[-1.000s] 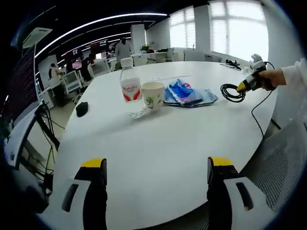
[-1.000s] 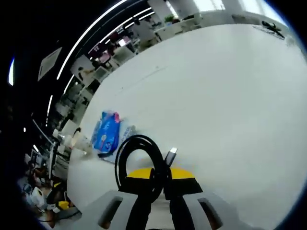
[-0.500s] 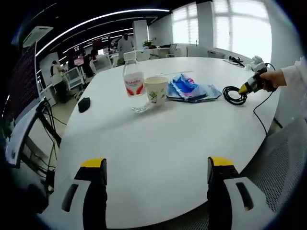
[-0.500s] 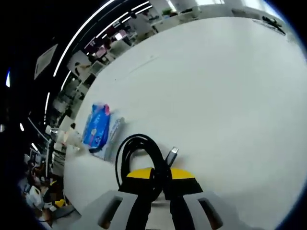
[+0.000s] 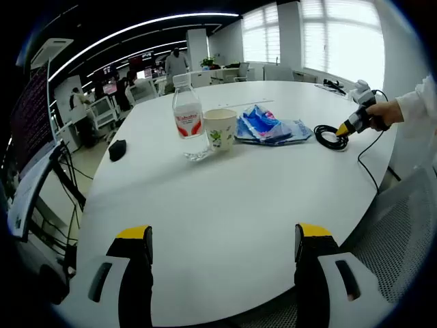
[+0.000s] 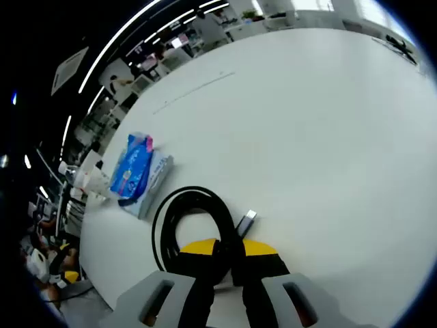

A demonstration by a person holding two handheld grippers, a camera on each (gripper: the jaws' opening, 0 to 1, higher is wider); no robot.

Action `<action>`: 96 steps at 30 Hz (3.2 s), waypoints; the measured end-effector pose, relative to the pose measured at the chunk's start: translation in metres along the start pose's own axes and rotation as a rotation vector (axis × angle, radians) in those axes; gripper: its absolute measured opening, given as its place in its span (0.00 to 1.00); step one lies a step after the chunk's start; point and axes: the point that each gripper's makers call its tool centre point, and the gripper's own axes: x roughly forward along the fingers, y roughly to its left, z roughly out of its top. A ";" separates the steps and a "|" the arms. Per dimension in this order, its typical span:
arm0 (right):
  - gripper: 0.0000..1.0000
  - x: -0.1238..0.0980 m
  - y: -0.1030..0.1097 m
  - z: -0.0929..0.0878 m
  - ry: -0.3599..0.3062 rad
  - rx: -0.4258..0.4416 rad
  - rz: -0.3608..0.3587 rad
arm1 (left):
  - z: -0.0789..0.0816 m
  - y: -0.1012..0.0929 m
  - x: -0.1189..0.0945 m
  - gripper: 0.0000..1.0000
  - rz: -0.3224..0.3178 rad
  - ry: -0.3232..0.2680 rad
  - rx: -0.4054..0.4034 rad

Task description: Arrange the tabletop items into an orderly group along one side of the table until the central work area is clear of visible clutter.

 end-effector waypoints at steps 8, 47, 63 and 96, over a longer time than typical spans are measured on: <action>0.10 0.010 -0.005 0.005 0.005 -0.086 0.004 | 0.001 0.000 -0.002 0.88 0.007 -0.004 0.011; 0.46 -0.114 -0.029 0.064 -0.256 -0.275 0.456 | 0.106 -0.164 0.039 0.90 0.069 -0.107 -0.341; 0.43 -0.147 -0.041 0.069 -0.325 -0.253 0.390 | 0.144 -0.182 0.115 0.83 -0.003 -0.113 -0.671; 0.29 -0.171 -0.090 0.043 -0.355 -0.062 0.241 | 0.146 -0.143 0.188 0.00 0.141 -0.032 -0.778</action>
